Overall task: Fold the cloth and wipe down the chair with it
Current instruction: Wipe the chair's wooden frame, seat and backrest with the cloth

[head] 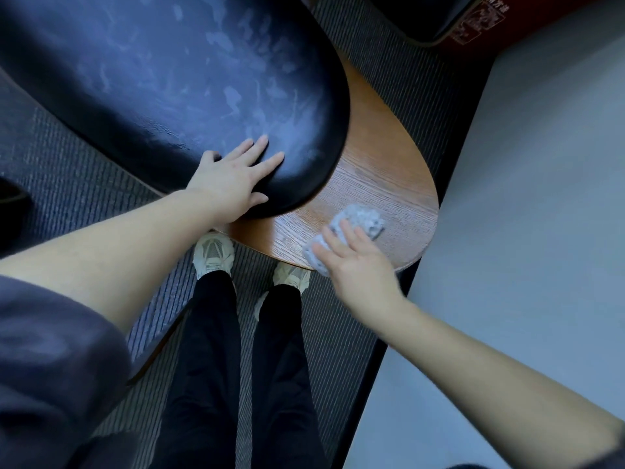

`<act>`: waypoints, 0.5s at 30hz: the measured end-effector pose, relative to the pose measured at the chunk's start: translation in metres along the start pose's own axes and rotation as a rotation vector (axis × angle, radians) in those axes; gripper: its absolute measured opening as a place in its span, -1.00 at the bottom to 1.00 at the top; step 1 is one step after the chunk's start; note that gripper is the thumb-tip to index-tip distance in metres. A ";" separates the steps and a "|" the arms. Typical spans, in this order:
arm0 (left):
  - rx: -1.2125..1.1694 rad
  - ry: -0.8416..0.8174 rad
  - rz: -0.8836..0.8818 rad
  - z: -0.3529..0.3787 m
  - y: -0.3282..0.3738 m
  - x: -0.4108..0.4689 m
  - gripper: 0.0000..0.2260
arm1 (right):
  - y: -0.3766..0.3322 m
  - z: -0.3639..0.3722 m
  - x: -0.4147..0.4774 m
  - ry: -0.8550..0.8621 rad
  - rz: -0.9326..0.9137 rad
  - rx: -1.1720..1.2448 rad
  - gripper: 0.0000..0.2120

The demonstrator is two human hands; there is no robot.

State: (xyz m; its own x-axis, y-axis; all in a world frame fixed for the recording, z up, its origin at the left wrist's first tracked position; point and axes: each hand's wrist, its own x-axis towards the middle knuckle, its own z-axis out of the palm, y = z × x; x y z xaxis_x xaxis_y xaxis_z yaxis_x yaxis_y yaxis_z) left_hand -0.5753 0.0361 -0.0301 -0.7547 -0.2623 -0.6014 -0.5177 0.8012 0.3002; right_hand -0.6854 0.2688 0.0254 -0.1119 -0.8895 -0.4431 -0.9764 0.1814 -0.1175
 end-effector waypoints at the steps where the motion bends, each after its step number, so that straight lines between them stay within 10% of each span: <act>1: 0.020 0.002 0.025 -0.001 -0.006 -0.001 -0.35 | -0.019 0.008 0.017 -0.008 -0.011 0.002 -0.58; 8: 0.013 -0.027 -0.061 0.001 -0.044 -0.011 -0.22 | -0.029 0.014 0.037 0.022 -0.068 0.094 -0.51; 15: -0.011 -0.072 -0.094 -0.002 -0.035 -0.008 -0.19 | -0.001 0.006 0.046 0.065 0.250 0.005 -0.67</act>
State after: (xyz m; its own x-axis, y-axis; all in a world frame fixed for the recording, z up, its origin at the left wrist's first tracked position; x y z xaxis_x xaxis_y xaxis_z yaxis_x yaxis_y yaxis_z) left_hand -0.5516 0.0089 -0.0342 -0.6721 -0.2958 -0.6788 -0.5892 0.7689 0.2484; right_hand -0.6879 0.2305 -0.0002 -0.3613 -0.8417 -0.4012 -0.9161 0.4007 -0.0157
